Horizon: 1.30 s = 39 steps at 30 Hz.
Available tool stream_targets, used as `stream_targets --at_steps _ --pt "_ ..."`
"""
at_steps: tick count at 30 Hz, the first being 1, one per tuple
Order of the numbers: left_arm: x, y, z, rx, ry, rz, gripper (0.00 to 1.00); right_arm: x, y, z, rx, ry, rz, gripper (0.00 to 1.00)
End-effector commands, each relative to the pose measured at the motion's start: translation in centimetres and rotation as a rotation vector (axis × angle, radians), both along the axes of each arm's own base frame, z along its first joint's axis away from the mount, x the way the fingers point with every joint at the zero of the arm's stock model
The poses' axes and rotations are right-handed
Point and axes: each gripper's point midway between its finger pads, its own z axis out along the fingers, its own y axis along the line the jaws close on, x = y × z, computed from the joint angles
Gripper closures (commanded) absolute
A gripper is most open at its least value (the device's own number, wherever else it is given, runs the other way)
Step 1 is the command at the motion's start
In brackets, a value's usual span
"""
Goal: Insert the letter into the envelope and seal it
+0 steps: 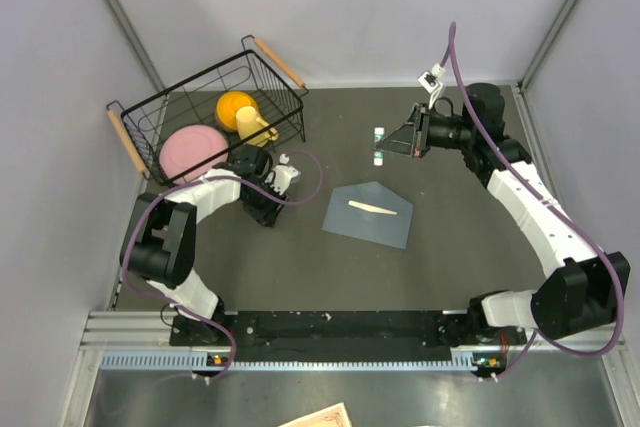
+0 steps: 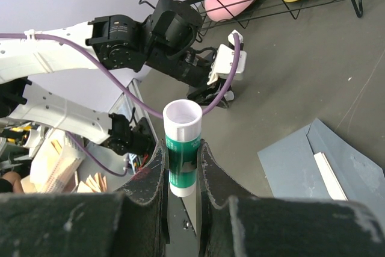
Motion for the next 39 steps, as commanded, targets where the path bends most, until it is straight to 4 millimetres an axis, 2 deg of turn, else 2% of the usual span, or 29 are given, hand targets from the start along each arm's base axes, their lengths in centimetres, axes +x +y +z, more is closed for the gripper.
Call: stream_targets --at_steps 1,8,14,17,26,32,39 --pt "0.2 -0.4 0.1 -0.028 -0.008 0.002 0.51 0.3 0.0 0.9 0.004 -0.042 0.011 1.0" --pt "0.2 -0.5 0.1 -0.035 -0.002 0.001 0.47 0.3 0.0 0.9 0.004 -0.041 0.011 1.0" --pt "0.1 -0.6 0.1 -0.042 0.004 -0.001 0.34 0.3 -0.1 0.8 0.003 -0.035 0.009 1.0" --pt "0.2 -0.6 0.1 -0.039 0.001 0.001 0.3 0.3 -0.1 0.8 0.003 -0.036 0.012 1.0" --pt "0.6 -0.4 -0.1 -0.026 -0.008 -0.001 0.26 0.1 -0.1 0.7 0.003 -0.032 0.014 1.0" --pt "0.9 -0.2 -0.2 -0.01 -0.014 0.003 0.2 0.0 -0.1 0.7 0.002 -0.034 0.016 1.0" --pt "1.1 -0.8 1.0 -0.044 -0.034 -0.005 0.18 -0.2 -0.1 0.6 -0.002 -0.035 0.024 1.0"
